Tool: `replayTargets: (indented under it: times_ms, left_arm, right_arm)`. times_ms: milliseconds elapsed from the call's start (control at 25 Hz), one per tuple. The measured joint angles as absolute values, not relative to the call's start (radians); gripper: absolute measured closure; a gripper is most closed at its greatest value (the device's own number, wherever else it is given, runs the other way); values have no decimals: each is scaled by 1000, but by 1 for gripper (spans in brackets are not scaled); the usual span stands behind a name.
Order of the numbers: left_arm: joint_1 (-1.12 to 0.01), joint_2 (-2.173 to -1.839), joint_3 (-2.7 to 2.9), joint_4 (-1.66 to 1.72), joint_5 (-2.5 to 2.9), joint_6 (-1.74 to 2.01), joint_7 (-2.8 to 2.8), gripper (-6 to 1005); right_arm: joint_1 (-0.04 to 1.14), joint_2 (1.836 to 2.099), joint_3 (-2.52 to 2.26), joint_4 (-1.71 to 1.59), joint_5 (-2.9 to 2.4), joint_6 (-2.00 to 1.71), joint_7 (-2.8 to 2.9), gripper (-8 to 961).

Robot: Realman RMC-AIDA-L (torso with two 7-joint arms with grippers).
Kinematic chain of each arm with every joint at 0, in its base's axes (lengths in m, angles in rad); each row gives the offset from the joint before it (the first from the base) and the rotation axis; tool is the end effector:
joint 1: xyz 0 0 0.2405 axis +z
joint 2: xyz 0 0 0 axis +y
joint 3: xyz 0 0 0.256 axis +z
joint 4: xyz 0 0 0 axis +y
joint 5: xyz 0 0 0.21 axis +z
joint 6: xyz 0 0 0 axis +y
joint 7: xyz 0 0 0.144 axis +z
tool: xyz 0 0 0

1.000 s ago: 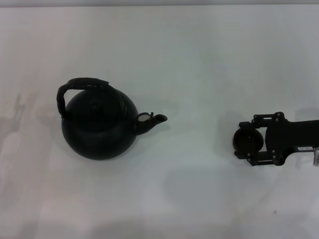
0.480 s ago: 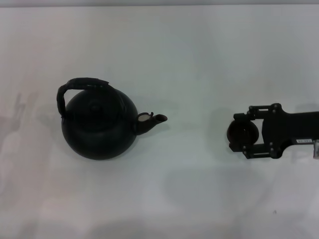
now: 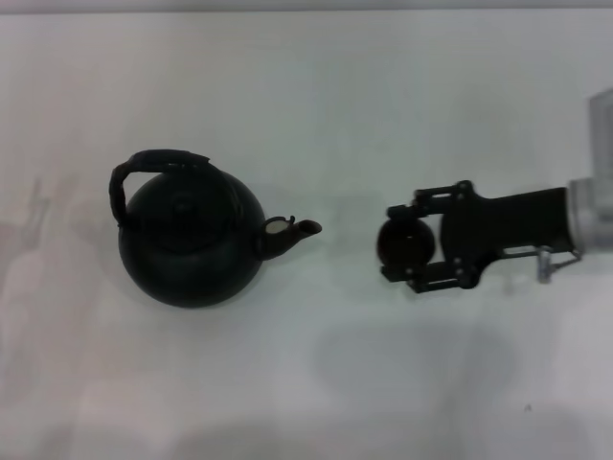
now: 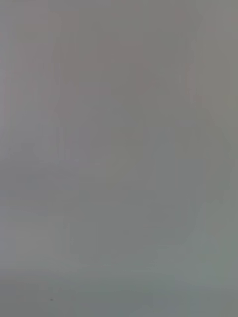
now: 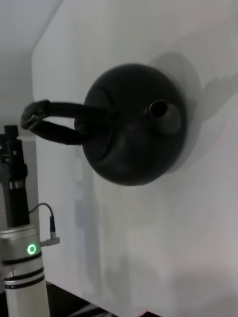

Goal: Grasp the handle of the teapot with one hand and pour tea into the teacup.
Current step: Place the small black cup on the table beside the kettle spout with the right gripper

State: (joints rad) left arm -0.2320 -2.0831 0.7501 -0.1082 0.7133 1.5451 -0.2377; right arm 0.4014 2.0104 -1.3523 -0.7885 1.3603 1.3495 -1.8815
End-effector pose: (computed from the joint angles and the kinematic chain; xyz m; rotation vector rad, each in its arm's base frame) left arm -0.3772 0.2196 0.0034 -1.4726 -0.5722 -0.7253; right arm 0.2636 0.3040 -0.0416 -2.9780 0.1927 0.3175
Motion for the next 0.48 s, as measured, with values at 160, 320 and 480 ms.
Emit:
replayTargets:
  times_ms: [160,320,480]
  left_arm:
    - [-226,-2083,750,-107,713,1547,-238,277]
    - [-224,-2083,750,-108,713,1547,-238,277]
    - [-224,-2082,750,-107,713,1546,-238,278]
  right_arm:
    - [439,2015,-1433,-788,1364,1291,-1815,225]
    - [454,2019,-1465,-784,1365,1264,-1803,225]
    - [453,2018,-1466,-779,1364,1249,-1803,224]
